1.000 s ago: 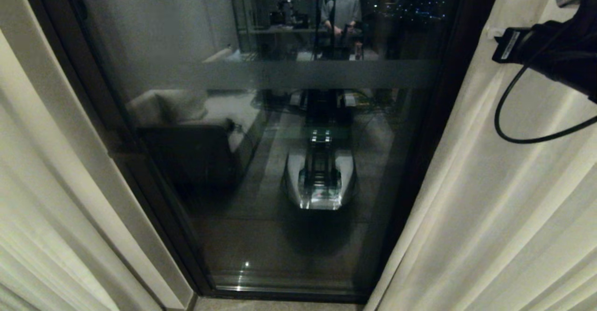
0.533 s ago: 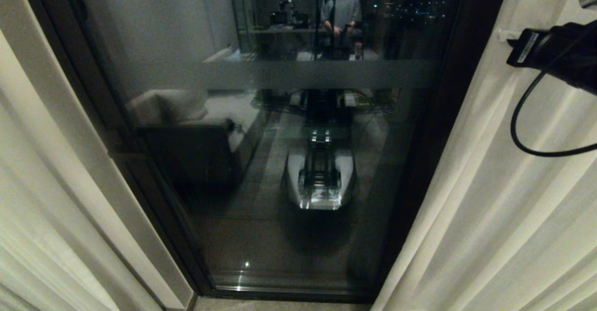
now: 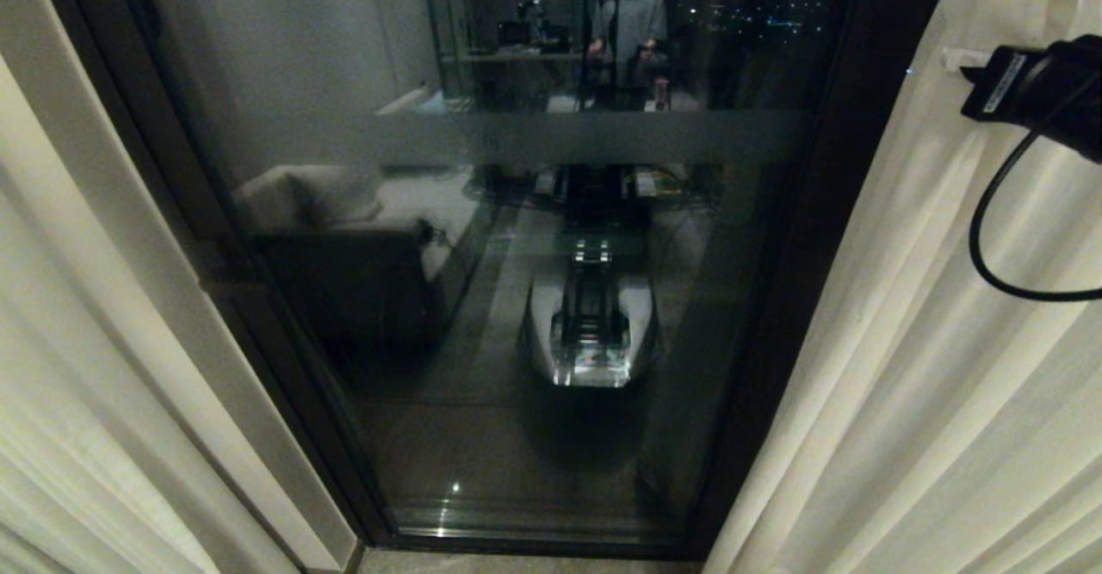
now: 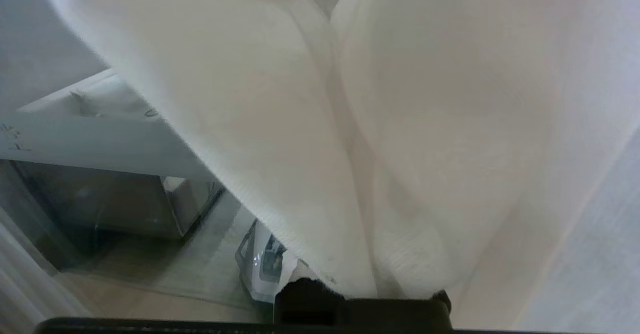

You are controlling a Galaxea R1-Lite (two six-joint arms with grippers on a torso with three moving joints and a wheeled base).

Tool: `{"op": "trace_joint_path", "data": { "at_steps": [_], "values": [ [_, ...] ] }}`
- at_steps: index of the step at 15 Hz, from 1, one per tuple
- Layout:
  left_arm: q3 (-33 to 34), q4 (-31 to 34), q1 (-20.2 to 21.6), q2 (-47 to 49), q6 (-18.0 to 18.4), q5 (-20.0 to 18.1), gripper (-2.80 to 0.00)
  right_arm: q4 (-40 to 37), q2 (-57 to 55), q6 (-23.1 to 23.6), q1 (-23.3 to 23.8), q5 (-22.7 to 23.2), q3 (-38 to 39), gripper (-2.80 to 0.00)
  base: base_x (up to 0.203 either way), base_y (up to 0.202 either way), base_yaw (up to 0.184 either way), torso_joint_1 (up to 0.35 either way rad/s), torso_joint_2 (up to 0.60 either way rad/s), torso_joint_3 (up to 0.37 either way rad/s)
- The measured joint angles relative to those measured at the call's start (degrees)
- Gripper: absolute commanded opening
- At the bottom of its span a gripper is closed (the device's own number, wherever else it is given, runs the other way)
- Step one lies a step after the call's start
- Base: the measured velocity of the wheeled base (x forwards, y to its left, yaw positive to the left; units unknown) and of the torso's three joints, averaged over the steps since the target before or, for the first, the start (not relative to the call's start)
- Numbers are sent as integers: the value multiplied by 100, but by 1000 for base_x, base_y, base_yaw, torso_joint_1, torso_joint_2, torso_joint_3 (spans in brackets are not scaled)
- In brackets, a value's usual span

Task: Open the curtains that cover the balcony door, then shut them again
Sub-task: Pull the inner curtains open on both sides

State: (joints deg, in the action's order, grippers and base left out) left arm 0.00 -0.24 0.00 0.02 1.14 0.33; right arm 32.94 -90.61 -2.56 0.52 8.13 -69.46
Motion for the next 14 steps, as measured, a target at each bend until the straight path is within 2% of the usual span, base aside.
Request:
{"op": "trace_joint_path", "data": {
  "at_steps": [14],
  "values": [
    [0,2,0,0,-2,-2,-280,35,249,2,0,5,471,-280,0,0,0,0,0,0]
  ]
}}
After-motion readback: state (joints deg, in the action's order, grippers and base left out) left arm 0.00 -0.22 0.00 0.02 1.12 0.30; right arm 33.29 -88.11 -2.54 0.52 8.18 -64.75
